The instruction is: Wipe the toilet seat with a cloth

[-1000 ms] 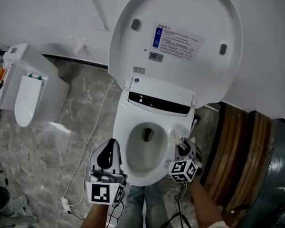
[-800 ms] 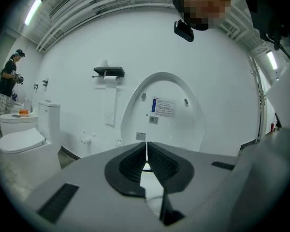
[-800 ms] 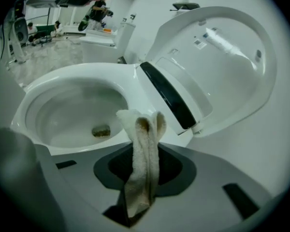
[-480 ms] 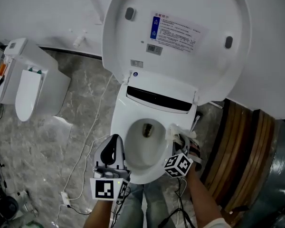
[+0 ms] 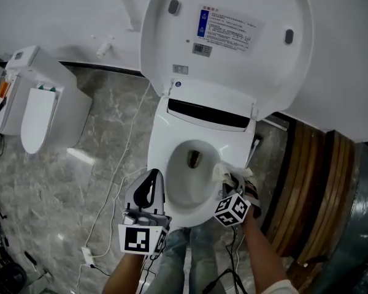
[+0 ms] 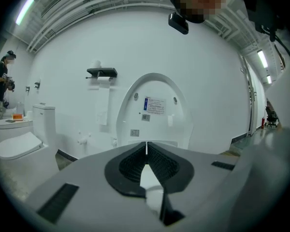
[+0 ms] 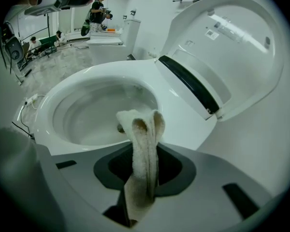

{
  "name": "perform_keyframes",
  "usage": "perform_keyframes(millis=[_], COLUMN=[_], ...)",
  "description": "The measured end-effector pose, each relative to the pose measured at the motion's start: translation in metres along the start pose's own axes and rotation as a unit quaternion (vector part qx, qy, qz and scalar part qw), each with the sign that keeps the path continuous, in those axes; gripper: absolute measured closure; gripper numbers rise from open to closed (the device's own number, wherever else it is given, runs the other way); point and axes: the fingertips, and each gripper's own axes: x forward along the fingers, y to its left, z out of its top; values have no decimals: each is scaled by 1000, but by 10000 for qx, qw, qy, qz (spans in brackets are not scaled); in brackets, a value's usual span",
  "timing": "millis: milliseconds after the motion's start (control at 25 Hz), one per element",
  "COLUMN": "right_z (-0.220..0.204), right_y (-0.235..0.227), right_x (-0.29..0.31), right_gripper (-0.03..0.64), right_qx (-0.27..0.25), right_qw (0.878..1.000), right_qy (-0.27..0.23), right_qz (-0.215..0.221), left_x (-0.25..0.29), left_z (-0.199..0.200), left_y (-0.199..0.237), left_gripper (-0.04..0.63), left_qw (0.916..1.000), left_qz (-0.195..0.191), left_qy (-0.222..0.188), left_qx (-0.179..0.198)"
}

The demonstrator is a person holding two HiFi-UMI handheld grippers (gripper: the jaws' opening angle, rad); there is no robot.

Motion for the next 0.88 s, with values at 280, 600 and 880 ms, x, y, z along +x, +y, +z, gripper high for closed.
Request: perform_keyframes(millis=[280, 600, 880], right_z=[-5, -12, -15], right_y=[38, 80, 136], right_x=[-12, -33, -54], right_gripper=[517, 517, 517], right_qx=[209, 953, 1408], right_qw=[9997, 9954, 9898], right_qy=[74, 67, 71], right_qz=[125, 48, -224], left_x=[-26, -57, -88], left_z=[-8, -14, -17], left_y=[9, 18, 23], left_gripper=[578, 578, 578], left_qw=[10000, 9999, 9998], left_qz=[29, 101, 139], left_qy=[54, 31, 33], left_qx=[-27, -80, -116])
